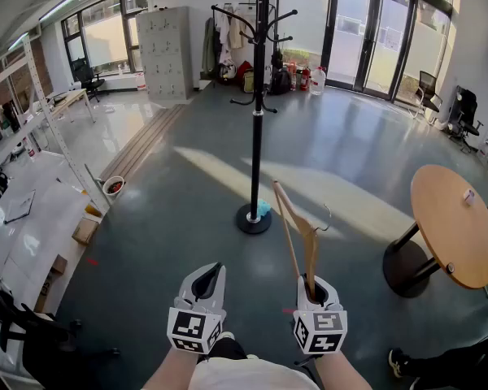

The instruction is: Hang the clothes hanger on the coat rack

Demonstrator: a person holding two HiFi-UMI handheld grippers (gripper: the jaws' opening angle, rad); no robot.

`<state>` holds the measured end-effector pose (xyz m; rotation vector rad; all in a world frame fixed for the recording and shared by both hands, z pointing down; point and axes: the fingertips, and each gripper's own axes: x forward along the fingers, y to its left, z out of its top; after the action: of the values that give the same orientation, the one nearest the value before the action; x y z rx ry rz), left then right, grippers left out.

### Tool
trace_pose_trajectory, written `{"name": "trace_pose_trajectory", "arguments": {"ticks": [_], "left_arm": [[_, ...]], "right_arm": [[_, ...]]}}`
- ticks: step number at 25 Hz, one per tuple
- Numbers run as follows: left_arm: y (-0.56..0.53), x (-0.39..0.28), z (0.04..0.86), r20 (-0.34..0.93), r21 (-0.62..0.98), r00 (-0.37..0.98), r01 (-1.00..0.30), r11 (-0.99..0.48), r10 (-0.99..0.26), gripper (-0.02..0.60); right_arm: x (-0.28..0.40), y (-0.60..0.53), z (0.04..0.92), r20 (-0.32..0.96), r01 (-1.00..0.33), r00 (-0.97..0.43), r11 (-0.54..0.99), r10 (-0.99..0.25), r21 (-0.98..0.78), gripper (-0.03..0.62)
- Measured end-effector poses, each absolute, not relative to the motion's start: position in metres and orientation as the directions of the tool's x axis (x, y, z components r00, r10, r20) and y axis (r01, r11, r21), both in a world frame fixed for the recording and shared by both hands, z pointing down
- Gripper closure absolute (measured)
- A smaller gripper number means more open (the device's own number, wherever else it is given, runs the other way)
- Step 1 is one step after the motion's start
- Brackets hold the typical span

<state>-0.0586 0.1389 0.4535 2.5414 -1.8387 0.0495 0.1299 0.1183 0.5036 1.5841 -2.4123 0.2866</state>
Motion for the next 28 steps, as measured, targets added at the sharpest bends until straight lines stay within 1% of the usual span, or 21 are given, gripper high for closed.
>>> {"name": "trace_pose_trajectory", "arguments": {"ticks": [8,14,21,28], "left_arm": [[0.14,-0.058,0.454,0.028,-0.013,0.306,-0.952,-0.306,-0.952,0.581],[0.139,-0.058,0.459,0.033,-0.009,0.303,-0.953,-0.303,-0.952,0.581],[0.135,-0.06,0.46,0.03,-0.005,0.294,-0.956,-0.294,-0.955,0.581],[0.111,-0.057,0.464,0.054,-0.006,0.291,-0.957,-0.292,-0.955,0.581]], "right_arm": [[0.13,0.121,0.501,0.307,-0.916,-0.388,0.401,-0.869,-0.025,0.543],[0.132,0.12,0.506,0.309,-0.921,-0.385,0.384,-0.87,-0.064,0.542],[0.138,0.118,0.513,0.324,-0.924,-0.377,0.376,-0.868,-0.069,0.542],[0.146,0.094,0.518,0.342,-0.927,-0.372,0.366,-0.863,-0.083,0.542]]}}
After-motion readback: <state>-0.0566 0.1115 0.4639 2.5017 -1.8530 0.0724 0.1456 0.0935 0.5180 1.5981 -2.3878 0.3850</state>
